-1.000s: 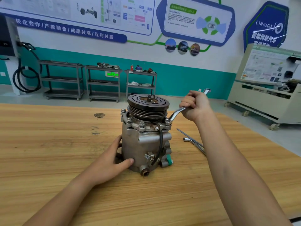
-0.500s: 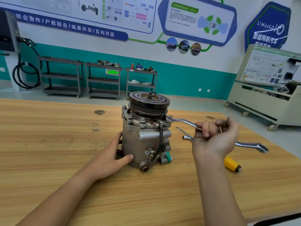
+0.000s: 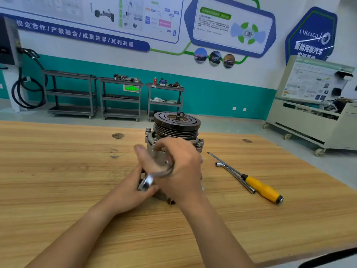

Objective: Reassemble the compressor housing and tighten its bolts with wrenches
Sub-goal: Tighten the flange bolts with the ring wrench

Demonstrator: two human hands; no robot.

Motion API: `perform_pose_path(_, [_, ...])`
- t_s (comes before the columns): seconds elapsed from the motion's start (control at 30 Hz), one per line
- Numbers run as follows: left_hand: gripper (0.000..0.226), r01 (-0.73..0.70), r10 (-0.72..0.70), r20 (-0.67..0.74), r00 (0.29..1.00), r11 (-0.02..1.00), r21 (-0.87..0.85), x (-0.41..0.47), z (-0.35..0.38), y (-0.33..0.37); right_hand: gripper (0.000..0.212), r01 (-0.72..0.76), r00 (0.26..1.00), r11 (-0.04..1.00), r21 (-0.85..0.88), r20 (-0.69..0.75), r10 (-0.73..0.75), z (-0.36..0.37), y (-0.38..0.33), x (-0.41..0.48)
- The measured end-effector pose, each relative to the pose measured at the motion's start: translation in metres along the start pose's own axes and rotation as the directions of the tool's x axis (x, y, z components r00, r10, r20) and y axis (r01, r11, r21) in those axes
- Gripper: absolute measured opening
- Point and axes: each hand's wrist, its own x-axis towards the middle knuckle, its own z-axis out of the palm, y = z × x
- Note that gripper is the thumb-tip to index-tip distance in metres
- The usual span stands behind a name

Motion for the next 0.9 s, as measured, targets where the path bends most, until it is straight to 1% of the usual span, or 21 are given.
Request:
perform_pose_path(0.03, [0.063, 0.02, -0.02, -0.023, 1.0, 1.0, -0.005, 0.0, 0.001, -0.002, 0.033, -0.052, 0.998, 0.994, 0.097, -0.027, 0.055, -0.001, -0.001, 0.007])
perform_pose_path(0.07, [0.067, 0.041, -0.042, -0.034, 0.999, 0.999, -0.018, 0.0, 0.001, -0.003, 0.03, -0.133, 0.987, 0.958, 0.255, -0.052, 0.151, -0.006, -0.002, 0.016])
perform_pose_path(0.1, [0.073, 0.05, -0.051, -0.036, 0.998, 0.998, -0.026, -0.001, 0.001, -0.003, 0.03, -0.231, 0.955, 0.867, 0.441, -0.066, 0.288, -0.014, -0.002, 0.028])
perform_pose_path(0.13, [0.078, 0.054, -0.054, -0.035, 0.998, 0.998, -0.021, -0.001, 0.0, -0.003, 0.031, -0.32, 0.893, 0.726, 0.608, -0.063, 0.446, -0.023, 0.001, 0.041])
perform_pose_path(0.17, [0.081, 0.052, -0.052, -0.033, 0.998, 0.999, -0.008, 0.0, 0.0, -0.003, 0.034, -0.375, 0.809, 0.565, 0.735, -0.039, 0.587, -0.032, 0.009, 0.053])
perform_pose_path(0.2, [0.082, 0.052, -0.052, -0.032, 0.998, 0.999, 0.002, 0.0, 0.0, -0.002, 0.041, -0.399, 0.724, 0.414, 0.818, 0.004, 0.69, -0.042, 0.021, 0.065])
perform_pose_path(0.27, [0.084, 0.06, -0.06, -0.027, 0.998, 0.998, 0.008, 0.0, 0.0, -0.001, 0.061, -0.393, 0.564, 0.123, 0.911, 0.133, 0.815, -0.061, 0.046, 0.087])
perform_pose_path(0.3, [0.084, 0.066, -0.066, -0.024, 0.998, 0.998, 0.012, 0.0, 0.0, 0.0, 0.068, -0.38, 0.488, 0.002, 0.925, 0.198, 0.85, -0.066, 0.06, 0.094])
perform_pose_path(0.33, [0.085, 0.073, -0.073, -0.023, 0.997, 0.997, 0.018, 0.0, 0.0, 0.0, 0.071, -0.374, 0.415, -0.089, 0.923, 0.252, 0.874, -0.068, 0.074, 0.098])
perform_pose_path(0.4, [0.087, 0.082, -0.082, -0.02, 0.996, 0.996, 0.033, 0.0, 0.0, 0.001, 0.07, -0.392, 0.3, -0.212, 0.895, 0.342, 0.89, -0.064, 0.098, 0.1])
perform_pose_path(0.5, [0.088, 0.085, -0.085, -0.018, 0.996, 0.996, 0.04, 0.001, 0.0, 0.0, 0.068, -0.445, 0.174, -0.34, 0.828, 0.452, 0.875, -0.051, 0.125, 0.094])
perform_pose_path(0.6, [0.089, 0.087, -0.086, -0.011, 0.996, 0.995, 0.042, 0.001, -0.001, -0.001, 0.067, -0.449, 0.094, -0.455, 0.769, 0.547, 0.832, -0.039, 0.141, 0.088])
perform_pose_path(0.67, [0.088, 0.085, -0.084, -0.014, 0.996, 0.996, 0.041, 0.002, -0.001, -0.003, 0.065, -0.482, 0.049, -0.496, 0.722, 0.587, 0.808, -0.031, 0.147, 0.087])
perform_pose_path(0.77, [0.088, 0.082, -0.082, -0.016, 0.997, 0.996, 0.041, 0.002, -0.001, -0.006, 0.051, -0.58, 0.005, -0.502, 0.642, 0.618, 0.786, -0.019, 0.149, 0.091])
perform_pose_path(0.83, [0.087, 0.085, -0.084, -0.009, 0.996, 0.996, 0.04, 0.002, -0.001, -0.006, 0.04, -0.652, -0.006, -0.459, 0.603, 0.602, 0.799, -0.012, 0.147, 0.093])
perform_pose_path(0.9, [0.086, 0.085, -0.085, -0.003, 0.996, 0.996, 0.035, 0.002, -0.002, -0.006, 0.033, -0.689, -0.007, -0.421, 0.59, 0.576, 0.818, -0.005, 0.145, 0.094])
